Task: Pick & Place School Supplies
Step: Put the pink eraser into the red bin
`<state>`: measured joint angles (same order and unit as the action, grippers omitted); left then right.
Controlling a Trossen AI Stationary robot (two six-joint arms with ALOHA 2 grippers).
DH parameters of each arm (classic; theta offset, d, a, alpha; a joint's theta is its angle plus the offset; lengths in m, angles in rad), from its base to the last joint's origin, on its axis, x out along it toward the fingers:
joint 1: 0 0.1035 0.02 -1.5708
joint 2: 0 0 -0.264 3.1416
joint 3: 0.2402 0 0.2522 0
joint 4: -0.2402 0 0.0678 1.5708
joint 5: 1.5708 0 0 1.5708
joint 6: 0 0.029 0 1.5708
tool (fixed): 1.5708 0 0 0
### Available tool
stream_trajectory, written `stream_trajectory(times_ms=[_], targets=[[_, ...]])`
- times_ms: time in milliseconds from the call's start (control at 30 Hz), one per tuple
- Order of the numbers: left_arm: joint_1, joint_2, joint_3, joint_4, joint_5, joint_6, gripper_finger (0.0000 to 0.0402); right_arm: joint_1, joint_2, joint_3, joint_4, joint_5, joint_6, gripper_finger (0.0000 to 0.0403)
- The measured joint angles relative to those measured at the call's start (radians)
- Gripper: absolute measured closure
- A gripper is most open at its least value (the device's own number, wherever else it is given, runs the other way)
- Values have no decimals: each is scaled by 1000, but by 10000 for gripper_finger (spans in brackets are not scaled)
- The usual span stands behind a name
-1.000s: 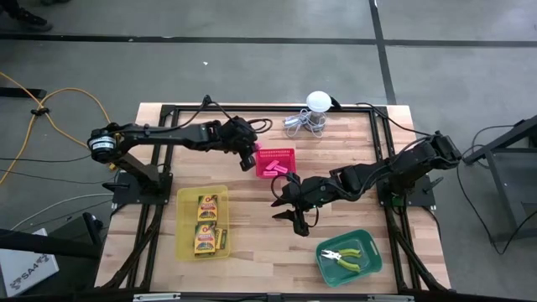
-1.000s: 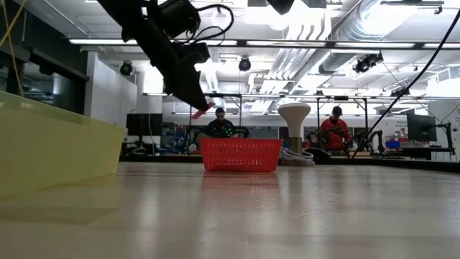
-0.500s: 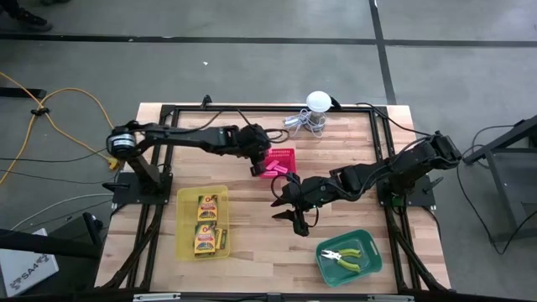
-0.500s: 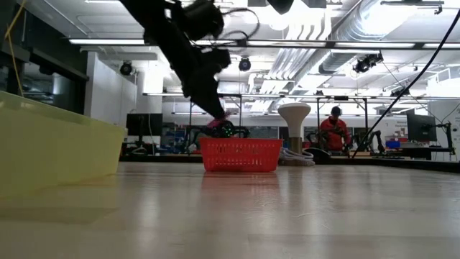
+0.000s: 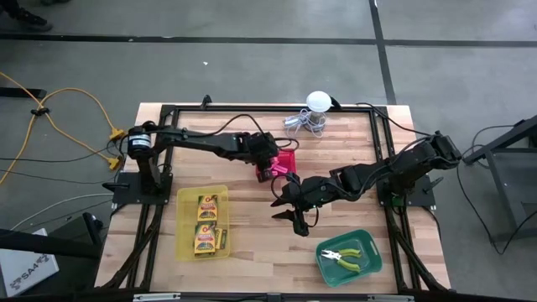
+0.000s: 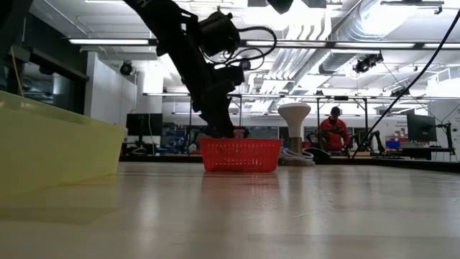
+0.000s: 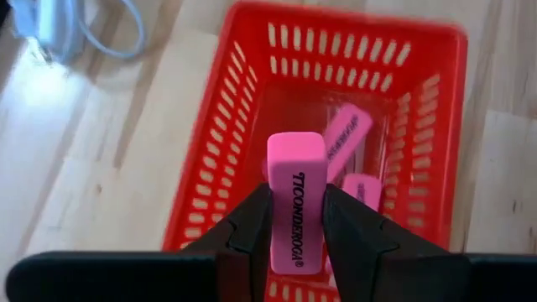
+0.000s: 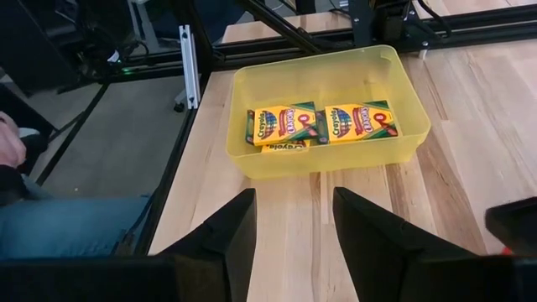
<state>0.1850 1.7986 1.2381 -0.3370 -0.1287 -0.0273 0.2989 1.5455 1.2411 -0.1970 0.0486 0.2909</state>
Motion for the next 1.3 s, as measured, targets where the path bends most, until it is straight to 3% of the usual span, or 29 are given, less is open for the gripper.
stream_trajectory(times_ms=[1300], targets=[[-11,64,0,5,-5,-23,301,0,0,0,21,0,0,254]])
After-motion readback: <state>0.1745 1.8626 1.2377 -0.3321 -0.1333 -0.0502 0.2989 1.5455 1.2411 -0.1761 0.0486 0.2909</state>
